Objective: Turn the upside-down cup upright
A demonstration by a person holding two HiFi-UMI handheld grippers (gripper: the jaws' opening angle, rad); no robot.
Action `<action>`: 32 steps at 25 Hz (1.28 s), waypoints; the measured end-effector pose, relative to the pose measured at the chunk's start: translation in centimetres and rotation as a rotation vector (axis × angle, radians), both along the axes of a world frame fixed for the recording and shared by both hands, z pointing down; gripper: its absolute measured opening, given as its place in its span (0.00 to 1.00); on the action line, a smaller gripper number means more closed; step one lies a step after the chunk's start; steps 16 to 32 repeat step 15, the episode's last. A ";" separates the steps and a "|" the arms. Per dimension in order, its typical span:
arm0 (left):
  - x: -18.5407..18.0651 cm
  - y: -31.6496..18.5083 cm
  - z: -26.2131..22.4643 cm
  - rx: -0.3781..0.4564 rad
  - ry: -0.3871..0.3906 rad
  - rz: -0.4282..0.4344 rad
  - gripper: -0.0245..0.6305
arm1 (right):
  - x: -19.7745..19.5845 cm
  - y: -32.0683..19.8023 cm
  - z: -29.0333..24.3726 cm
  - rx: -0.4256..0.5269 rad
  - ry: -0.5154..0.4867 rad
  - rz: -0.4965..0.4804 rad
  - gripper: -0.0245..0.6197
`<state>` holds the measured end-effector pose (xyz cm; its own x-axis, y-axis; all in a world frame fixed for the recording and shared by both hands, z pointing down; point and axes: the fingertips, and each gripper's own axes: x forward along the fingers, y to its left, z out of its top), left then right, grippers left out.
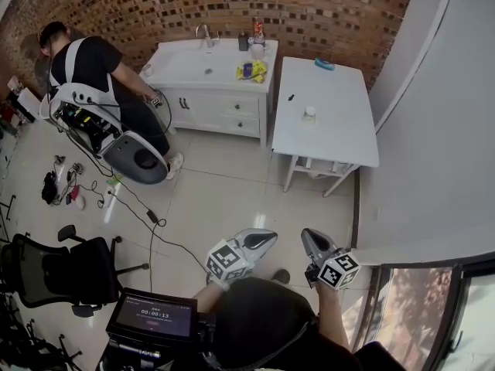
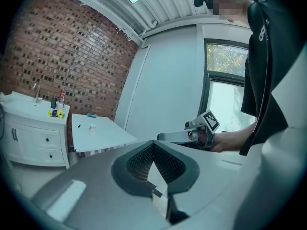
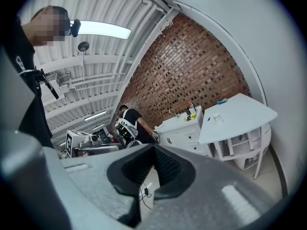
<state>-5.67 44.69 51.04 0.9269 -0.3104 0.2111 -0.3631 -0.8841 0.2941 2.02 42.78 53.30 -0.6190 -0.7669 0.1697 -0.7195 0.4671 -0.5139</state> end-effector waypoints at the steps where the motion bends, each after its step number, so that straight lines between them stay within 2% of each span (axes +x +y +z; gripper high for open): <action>1: -1.0 -0.2 -0.6 -0.005 0.006 0.003 0.06 | -1.1 -0.1 -0.7 -0.006 0.006 0.001 0.03; 4: -2.7 -1.0 -1.2 -0.010 0.016 0.003 0.06 | -3.2 -0.4 -1.3 -0.016 0.014 -0.007 0.03; 9: -3.5 -1.6 -0.9 -0.013 0.020 -0.003 0.06 | -4.4 -0.8 -0.8 -0.023 0.023 -0.025 0.03; 32: -4.2 -1.7 -1.3 -0.014 0.025 -0.007 0.06 | -4.7 -1.1 -1.3 -0.021 0.027 -0.020 0.03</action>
